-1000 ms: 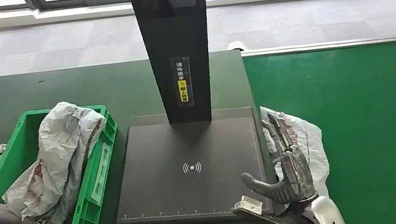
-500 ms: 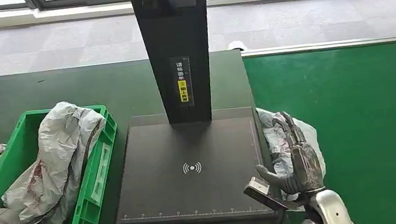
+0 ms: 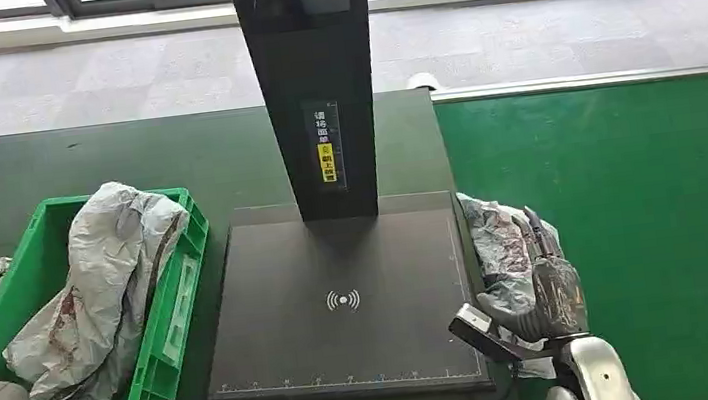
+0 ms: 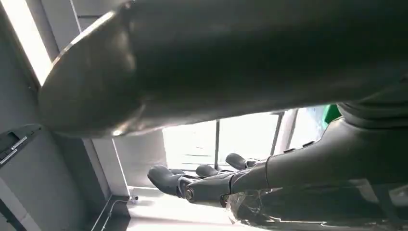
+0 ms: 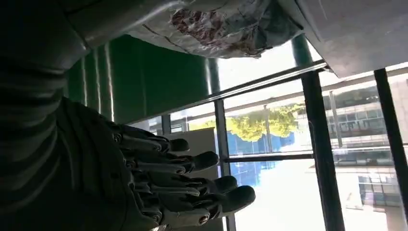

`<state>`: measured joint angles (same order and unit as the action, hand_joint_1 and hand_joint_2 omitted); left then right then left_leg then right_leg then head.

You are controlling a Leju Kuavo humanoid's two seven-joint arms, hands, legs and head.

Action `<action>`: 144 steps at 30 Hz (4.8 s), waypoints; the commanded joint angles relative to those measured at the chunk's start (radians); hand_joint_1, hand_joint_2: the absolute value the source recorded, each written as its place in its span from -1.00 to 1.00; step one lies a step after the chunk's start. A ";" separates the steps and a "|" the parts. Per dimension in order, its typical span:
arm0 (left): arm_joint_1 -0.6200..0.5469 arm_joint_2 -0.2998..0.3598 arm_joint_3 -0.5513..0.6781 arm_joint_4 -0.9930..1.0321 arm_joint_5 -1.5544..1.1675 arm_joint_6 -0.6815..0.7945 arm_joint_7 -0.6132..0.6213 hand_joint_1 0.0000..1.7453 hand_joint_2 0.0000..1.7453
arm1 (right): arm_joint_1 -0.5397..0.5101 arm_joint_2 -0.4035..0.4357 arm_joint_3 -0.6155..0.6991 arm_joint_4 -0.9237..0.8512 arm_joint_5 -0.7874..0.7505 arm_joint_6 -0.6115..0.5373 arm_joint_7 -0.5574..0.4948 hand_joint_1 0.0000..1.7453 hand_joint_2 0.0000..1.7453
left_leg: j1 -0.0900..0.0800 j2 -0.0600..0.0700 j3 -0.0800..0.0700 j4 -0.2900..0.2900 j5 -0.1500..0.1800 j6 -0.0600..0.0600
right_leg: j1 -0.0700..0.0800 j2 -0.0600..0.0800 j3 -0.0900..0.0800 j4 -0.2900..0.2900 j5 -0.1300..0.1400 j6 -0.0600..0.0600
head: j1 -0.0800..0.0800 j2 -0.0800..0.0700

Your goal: Moved the parcel from conveyor to table for the left to box.

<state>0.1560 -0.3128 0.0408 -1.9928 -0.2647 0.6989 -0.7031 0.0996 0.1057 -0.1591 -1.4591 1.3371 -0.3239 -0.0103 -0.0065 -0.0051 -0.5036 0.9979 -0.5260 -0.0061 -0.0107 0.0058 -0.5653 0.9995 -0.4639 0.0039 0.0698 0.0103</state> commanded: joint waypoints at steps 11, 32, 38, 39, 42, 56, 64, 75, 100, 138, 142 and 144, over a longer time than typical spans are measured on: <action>-0.040 0.052 -0.020 0.126 0.001 -0.001 0.005 -1.00 -1.00 | -0.101 -0.048 -0.230 0.385 0.044 0.238 0.221 -1.00 1.00 | 0.001 -0.001 0.010 -0.004 0.003 0.000 | 0.001 -0.002 0.004 -0.006 0.002 0.000 | 0.000 0.000; -0.067 0.061 -0.028 0.178 0.018 -0.001 0.005 -1.00 -1.00 | -0.120 -0.015 -0.255 0.379 0.001 0.187 0.107 -0.40 1.00 | 0.000 0.000 0.009 0.000 0.001 0.000 | 0.000 -0.001 0.002 -0.002 0.001 0.000 | 0.000 0.000; -0.057 0.062 -0.033 0.175 0.018 -0.001 0.005 -1.00 -1.00 | -0.117 -0.013 -0.241 0.363 -0.046 0.160 0.066 1.00 1.00 | 0.000 0.001 0.000 0.000 0.000 0.001 | 0.000 0.000 0.001 -0.002 0.002 0.000 | 0.000 0.000; -0.057 0.062 -0.033 0.175 0.018 -0.001 0.005 -1.00 -1.00 | -0.117 -0.013 -0.241 0.363 -0.046 0.160 0.066 1.00 1.00 | 0.000 0.001 0.000 -0.001 0.001 0.000 | 0.000 0.000 0.001 -0.003 0.002 0.000 | 0.000 0.000; -0.056 0.063 -0.036 0.173 0.015 -0.001 0.005 -1.00 -1.00 | -0.106 -0.010 -0.240 0.345 -0.069 0.149 0.046 1.00 1.00 | 0.000 0.001 0.000 0.000 0.000 0.001 | 0.000 0.000 0.001 -0.002 0.001 0.000 | 0.000 0.000; -0.058 0.052 -0.023 0.166 0.010 -0.001 0.005 -1.00 -1.00 | -0.078 0.022 -0.204 0.217 -0.136 0.075 0.011 1.00 1.00 | 0.000 0.001 0.005 0.000 0.001 0.000 | 0.000 0.000 -0.001 -0.002 0.002 0.000 | 0.000 0.000; -0.044 0.044 -0.013 0.146 0.007 -0.001 0.005 -1.00 -1.00 | -0.052 0.046 -0.192 0.081 -0.273 -0.044 -0.094 1.00 1.00 | -0.001 0.002 -0.003 0.000 0.000 0.000 | -0.001 0.001 -0.003 0.000 0.001 0.000 | 0.000 0.000; -0.040 0.031 0.002 0.124 0.006 -0.001 0.005 -1.00 -1.00 | 0.026 0.082 -0.123 -0.167 -0.490 -0.198 -0.308 1.00 1.00 | -0.001 0.001 -0.003 0.001 0.000 0.001 | -0.001 0.000 -0.003 0.000 0.000 0.000 | 0.000 0.000; -0.114 0.078 -0.091 0.231 0.044 -0.001 0.005 -1.00 -1.00 | -0.167 -0.006 0.363 -0.012 -0.547 -0.200 -0.456 1.00 1.00 | 0.001 0.000 0.003 0.000 0.003 0.000 | 0.000 -0.001 -0.001 -0.002 0.003 0.001 | 0.000 0.000; -0.167 0.100 -0.169 0.335 0.092 -0.001 0.005 -1.00 -1.00 | -0.517 0.029 0.463 0.656 -0.590 -0.239 -0.328 1.00 1.00 | 0.000 0.001 0.005 0.001 0.005 -0.001 | 0.000 0.000 -0.003 0.000 0.005 0.001 | 0.000 0.000; -0.166 0.104 -0.173 0.345 0.102 -0.001 0.005 -1.00 -1.00 | -0.543 0.027 0.490 0.719 -0.527 -0.222 -0.261 -1.00 1.00 | 0.000 0.001 0.005 0.001 0.005 -0.001 | 0.000 0.001 -0.002 0.000 0.005 0.001 | 0.000 0.000; -0.168 0.113 -0.182 0.361 0.129 -0.007 0.005 -1.00 -1.00 | -0.538 0.025 0.499 0.723 -0.510 -0.214 -0.251 -1.00 1.00 | 0.000 0.001 0.005 0.000 0.005 -0.001 | 0.000 0.000 -0.002 -0.001 0.005 0.001 | 0.000 0.000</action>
<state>0.0163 -0.2525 -0.0965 -1.7117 -0.1762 0.6985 -0.7019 -0.3679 0.1358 0.2731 -0.8743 0.7790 -0.5558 -0.3101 -0.0065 -0.0057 -0.4987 0.9998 -0.5220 -0.0056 -0.0108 0.0054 -0.5675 1.0003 -0.4600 0.0055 0.0694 0.0103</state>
